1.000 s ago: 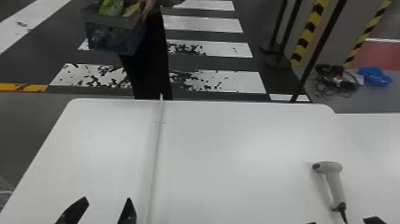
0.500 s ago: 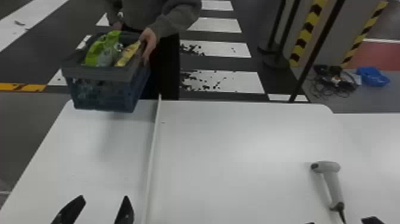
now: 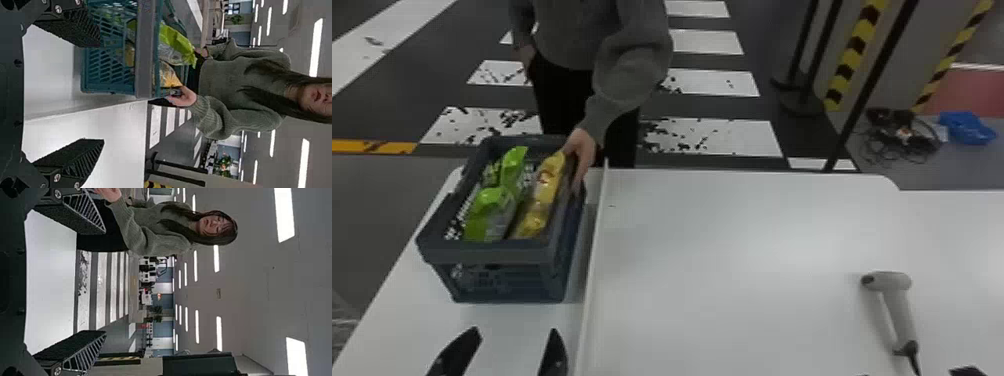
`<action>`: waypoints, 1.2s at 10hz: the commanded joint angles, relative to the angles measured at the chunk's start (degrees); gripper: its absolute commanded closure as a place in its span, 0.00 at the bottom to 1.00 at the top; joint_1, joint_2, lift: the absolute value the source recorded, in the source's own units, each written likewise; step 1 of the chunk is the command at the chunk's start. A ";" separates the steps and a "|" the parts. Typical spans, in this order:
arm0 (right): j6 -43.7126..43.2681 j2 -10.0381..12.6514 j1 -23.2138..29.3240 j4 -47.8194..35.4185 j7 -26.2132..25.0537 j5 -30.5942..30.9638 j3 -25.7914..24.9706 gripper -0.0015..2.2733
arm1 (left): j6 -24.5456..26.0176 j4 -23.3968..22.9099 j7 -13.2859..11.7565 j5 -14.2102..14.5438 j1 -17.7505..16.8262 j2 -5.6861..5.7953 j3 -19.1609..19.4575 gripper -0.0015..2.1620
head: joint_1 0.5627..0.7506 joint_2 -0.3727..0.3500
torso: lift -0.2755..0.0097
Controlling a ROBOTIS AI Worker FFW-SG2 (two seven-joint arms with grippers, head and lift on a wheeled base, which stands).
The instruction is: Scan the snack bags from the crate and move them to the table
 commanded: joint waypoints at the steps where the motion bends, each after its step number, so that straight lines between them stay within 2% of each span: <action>1: -0.03 -0.18 0.00 0.01 -0.01 0.00 0.00 0.04 | -0.29 -0.11 0.17 -2.41 -0.20 0.74 -1.92 0.06 | 0.70 0.43 | 0.63; 3: -0.38 -0.36 0.00 0.10 -0.01 0.00 0.00 0.04 | 0.24 0.06 -2.29 -0.83 -0.55 0.82 -1.66 0.07 | 0.70 0.37 | 0.63; 4: -0.38 -0.36 0.00 0.19 -0.01 0.00 0.00 0.04 | 0.41 0.24 -4.57 1.37 -0.55 0.74 -0.51 0.07 | 0.70 0.35 | 0.63; 5: -0.73 -0.36 0.00 0.37 -0.01 0.00 0.00 0.04 | 0.41 0.50 -5.80 2.25 -0.55 0.65 0.19 0.07 | 0.70 0.34 | 0.63; 7: -0.73 -0.36 -0.09 0.45 -0.01 0.00 0.00 0.04 | 0.41 0.59 -6.07 2.16 -0.55 0.65 0.63 0.07 | 0.70 0.35 | 0.63; 8: -0.73 -0.36 -0.09 0.54 -0.01 0.00 0.00 0.04 | 0.24 0.33 -7.03 2.16 -0.55 0.56 1.24 0.07 | 0.70 0.36 | 0.63; 12: -0.91 -0.36 -0.09 0.54 -0.01 0.00 0.00 0.04 | -0.82 -3.89 -7.56 1.46 -0.91 0.47 5.11 0.07 | 0.70 0.40 | 0.63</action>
